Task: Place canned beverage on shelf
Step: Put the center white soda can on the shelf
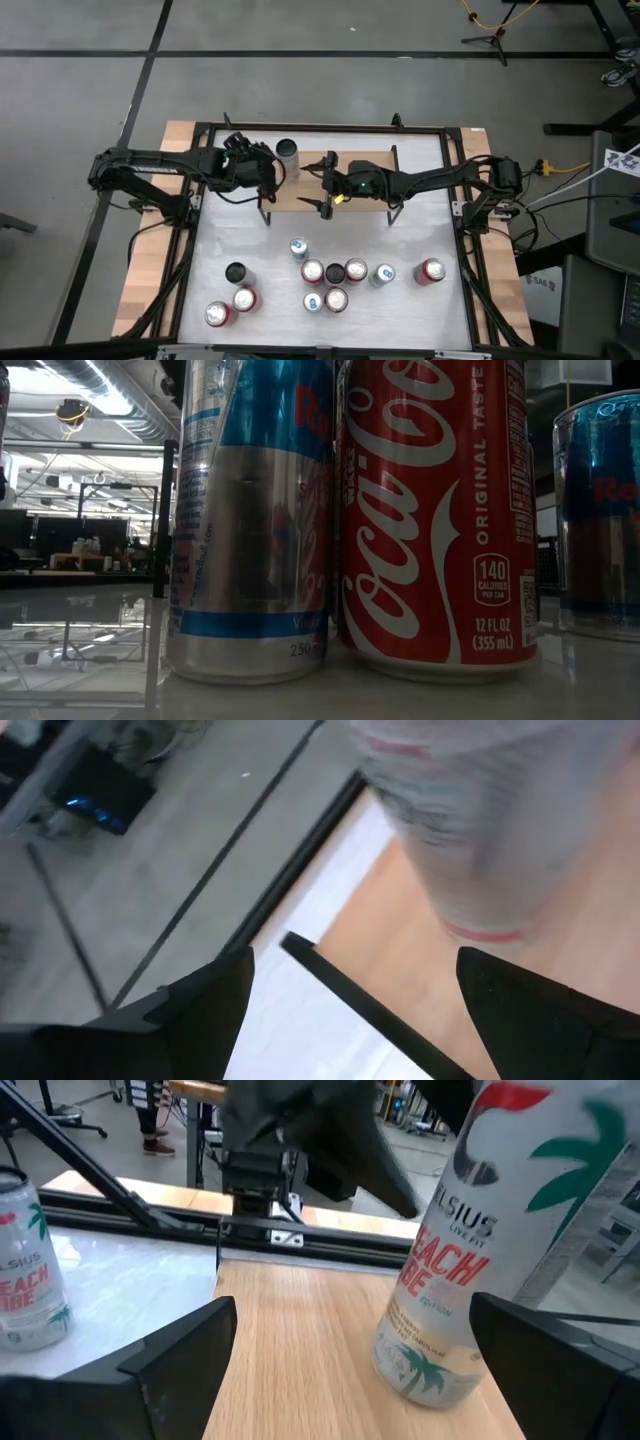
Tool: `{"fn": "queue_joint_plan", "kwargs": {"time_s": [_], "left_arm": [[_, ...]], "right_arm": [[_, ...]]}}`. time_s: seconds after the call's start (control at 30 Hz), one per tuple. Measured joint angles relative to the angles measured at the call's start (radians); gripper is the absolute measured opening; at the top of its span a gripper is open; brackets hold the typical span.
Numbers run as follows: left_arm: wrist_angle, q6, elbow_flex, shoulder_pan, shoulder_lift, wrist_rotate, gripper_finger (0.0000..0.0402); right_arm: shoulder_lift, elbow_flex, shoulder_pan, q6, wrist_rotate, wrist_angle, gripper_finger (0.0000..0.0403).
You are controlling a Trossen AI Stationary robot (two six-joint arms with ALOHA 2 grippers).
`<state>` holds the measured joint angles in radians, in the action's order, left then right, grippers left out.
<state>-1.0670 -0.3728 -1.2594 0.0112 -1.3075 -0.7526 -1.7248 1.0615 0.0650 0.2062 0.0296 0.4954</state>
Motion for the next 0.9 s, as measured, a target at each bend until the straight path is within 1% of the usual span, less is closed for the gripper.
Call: {"fn": "queue_joint_plan", "kwargs": {"time_s": [0.17,0.27,0.4,0.6,0.73,0.8,0.9], "left_arm": [[0.001,0.017,0.0,-0.012,0.032,0.087,0.0341],[0.001,0.018,0.0,-0.012,0.044,0.116,0.0341],[0.007,0.038,0.0,-0.012,0.053,0.118,0.0341],[0.056,0.062,0.0,-0.012,0.054,0.119,0.0341],[0.081,0.055,0.0,-0.012,0.054,0.122,0.0341],[0.081,0.02,0.0,-0.012,0.054,0.149,0.0341],[0.081,-0.036,0.0,-0.014,0.054,0.229,0.0341]], "right_arm": [[0.056,0.0,0.0,-0.041,0.001,-0.097,0.0392],[0.089,0.0,0.0,-0.045,0.013,-0.131,0.0392],[0.118,0.0,0.0,-0.045,0.014,-0.161,0.0392],[0.119,0.0,0.001,-0.045,0.019,-0.158,0.0392],[0.119,0.0,0.001,-0.045,0.08,-0.18,0.0392],[0.119,0.0,0.001,-0.045,0.107,-0.191,0.0392],[0.119,0.0,0.001,-0.045,0.128,-0.22,0.0392]]}}
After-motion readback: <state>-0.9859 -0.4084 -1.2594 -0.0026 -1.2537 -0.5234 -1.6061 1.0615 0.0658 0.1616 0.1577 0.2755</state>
